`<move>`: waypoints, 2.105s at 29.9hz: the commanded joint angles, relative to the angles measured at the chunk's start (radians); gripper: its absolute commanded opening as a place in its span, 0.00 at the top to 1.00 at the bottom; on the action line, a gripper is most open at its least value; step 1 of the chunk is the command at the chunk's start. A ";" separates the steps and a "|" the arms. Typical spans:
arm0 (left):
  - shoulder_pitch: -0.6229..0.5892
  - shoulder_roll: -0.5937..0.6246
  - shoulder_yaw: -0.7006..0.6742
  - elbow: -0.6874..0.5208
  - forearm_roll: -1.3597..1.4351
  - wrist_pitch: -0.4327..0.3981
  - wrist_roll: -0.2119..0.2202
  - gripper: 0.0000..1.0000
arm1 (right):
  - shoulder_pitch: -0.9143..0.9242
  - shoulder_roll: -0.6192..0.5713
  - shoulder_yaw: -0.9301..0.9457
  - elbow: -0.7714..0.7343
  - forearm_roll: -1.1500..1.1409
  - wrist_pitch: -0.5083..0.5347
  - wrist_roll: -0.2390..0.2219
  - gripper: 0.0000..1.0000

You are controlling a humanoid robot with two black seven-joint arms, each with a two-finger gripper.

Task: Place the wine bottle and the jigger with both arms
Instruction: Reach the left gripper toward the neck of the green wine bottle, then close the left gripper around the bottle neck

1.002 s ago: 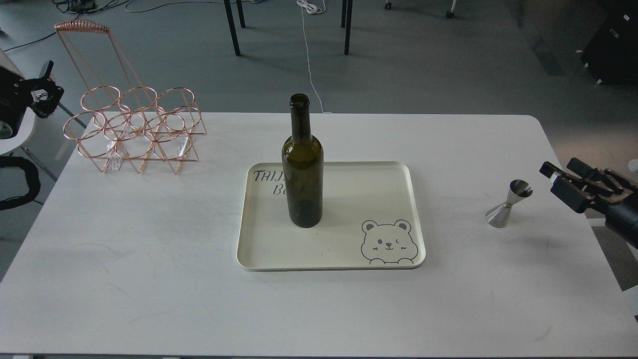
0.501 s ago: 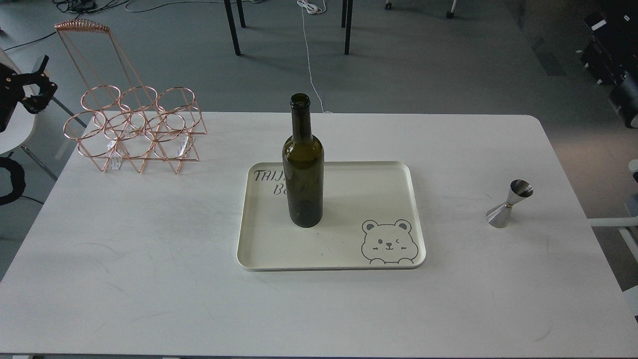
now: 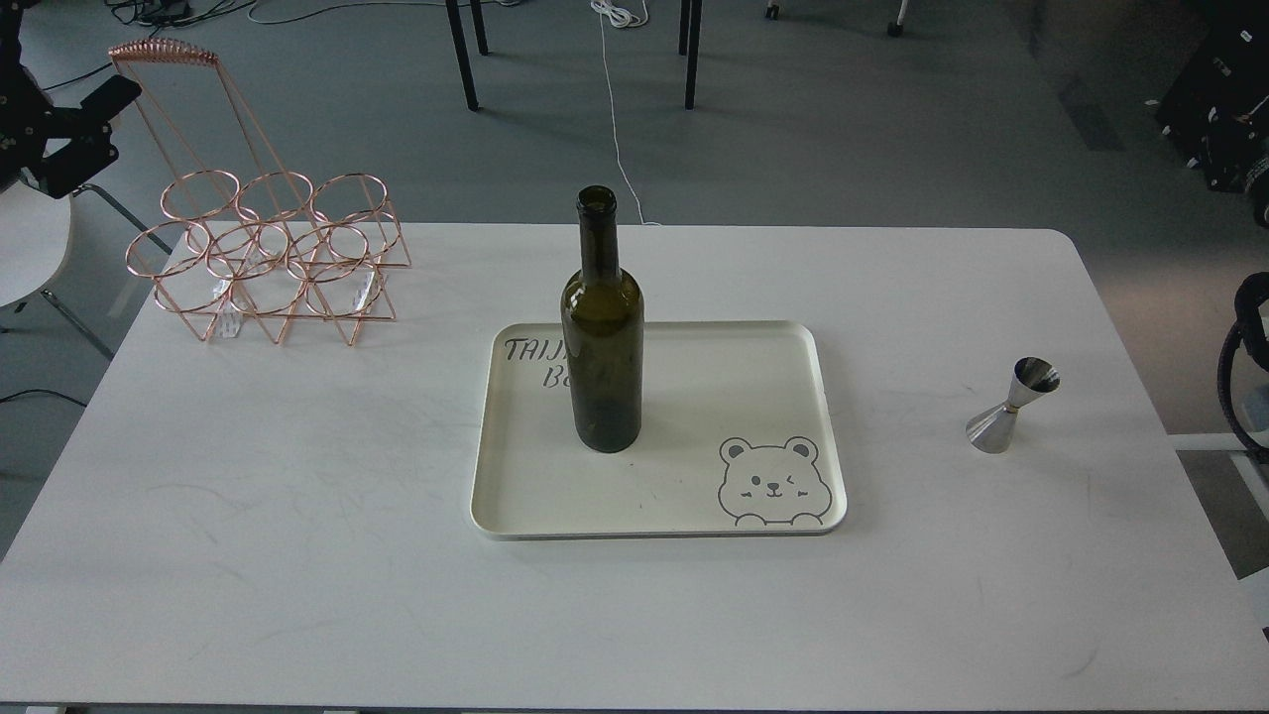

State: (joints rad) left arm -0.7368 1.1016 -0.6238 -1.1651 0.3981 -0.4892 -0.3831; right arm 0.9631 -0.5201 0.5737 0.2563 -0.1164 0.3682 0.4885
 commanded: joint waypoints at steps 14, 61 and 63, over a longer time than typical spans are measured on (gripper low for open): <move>0.001 -0.075 0.012 -0.455 1.184 0.228 0.000 0.02 | -0.018 -0.009 0.021 -0.014 0.259 0.121 -0.018 0.04; -0.046 -0.526 0.027 -0.286 1.581 0.348 0.026 0.37 | -0.017 -0.008 0.040 -0.009 0.259 0.121 -0.011 0.04; -0.044 -0.525 0.027 -0.286 1.581 0.348 0.026 0.45 | -0.018 -0.009 0.038 -0.011 0.257 0.121 -0.010 0.04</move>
State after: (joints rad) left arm -0.7823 0.5753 -0.5969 -1.4513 1.9789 -0.1396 -0.3573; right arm 0.9461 -0.5280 0.6145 0.2469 0.1423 0.4887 0.4771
